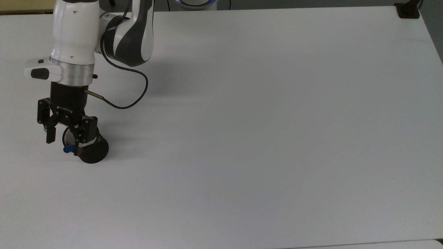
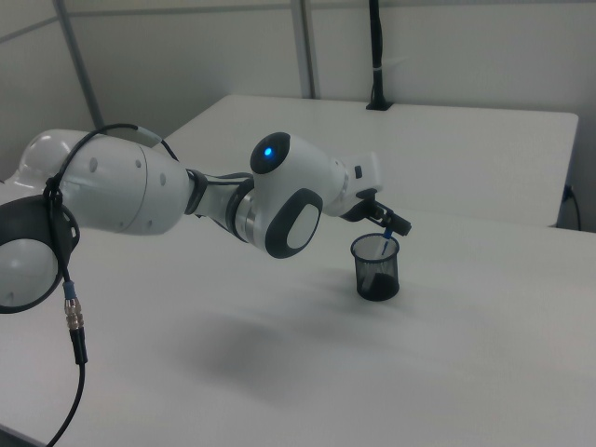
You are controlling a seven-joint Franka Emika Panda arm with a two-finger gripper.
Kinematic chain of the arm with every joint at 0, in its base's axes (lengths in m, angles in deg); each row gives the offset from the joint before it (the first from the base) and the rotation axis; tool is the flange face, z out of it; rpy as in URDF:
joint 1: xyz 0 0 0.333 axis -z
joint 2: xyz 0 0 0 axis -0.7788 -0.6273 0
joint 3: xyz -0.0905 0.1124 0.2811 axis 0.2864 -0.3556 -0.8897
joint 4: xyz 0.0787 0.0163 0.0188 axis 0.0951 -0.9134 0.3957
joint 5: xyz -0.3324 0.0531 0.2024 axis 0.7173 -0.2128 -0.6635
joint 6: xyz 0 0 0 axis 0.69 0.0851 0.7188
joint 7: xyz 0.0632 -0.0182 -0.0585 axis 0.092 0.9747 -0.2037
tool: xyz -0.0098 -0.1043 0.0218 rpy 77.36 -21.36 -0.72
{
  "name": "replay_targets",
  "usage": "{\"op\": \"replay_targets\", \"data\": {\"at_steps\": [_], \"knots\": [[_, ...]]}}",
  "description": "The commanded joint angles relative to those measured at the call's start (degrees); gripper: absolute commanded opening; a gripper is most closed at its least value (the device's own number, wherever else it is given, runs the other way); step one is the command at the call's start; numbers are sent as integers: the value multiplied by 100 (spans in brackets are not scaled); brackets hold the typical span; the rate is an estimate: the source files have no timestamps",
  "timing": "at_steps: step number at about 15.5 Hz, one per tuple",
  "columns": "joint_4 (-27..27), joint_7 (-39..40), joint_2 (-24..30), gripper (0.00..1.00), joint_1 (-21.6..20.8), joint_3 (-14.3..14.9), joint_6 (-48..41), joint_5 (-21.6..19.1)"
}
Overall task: Remove the marker
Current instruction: 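Close the gripper on the blue-capped marker inside the cup, then lift the marker up out of the cup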
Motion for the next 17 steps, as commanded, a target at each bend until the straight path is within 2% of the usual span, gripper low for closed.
{"op": "replay_targets", "data": {"at_steps": [1,7,9,12,17], "knots": [[-150,169,93,72,29,-4,-136,44],[-176,178,93,40,29,-4,-136,44],[-167,204,93,37,38,-4,-128,44],[-159,213,111,27,73,-4,-128,44],[-159,205,172,20,82,-4,-136,44]]}}
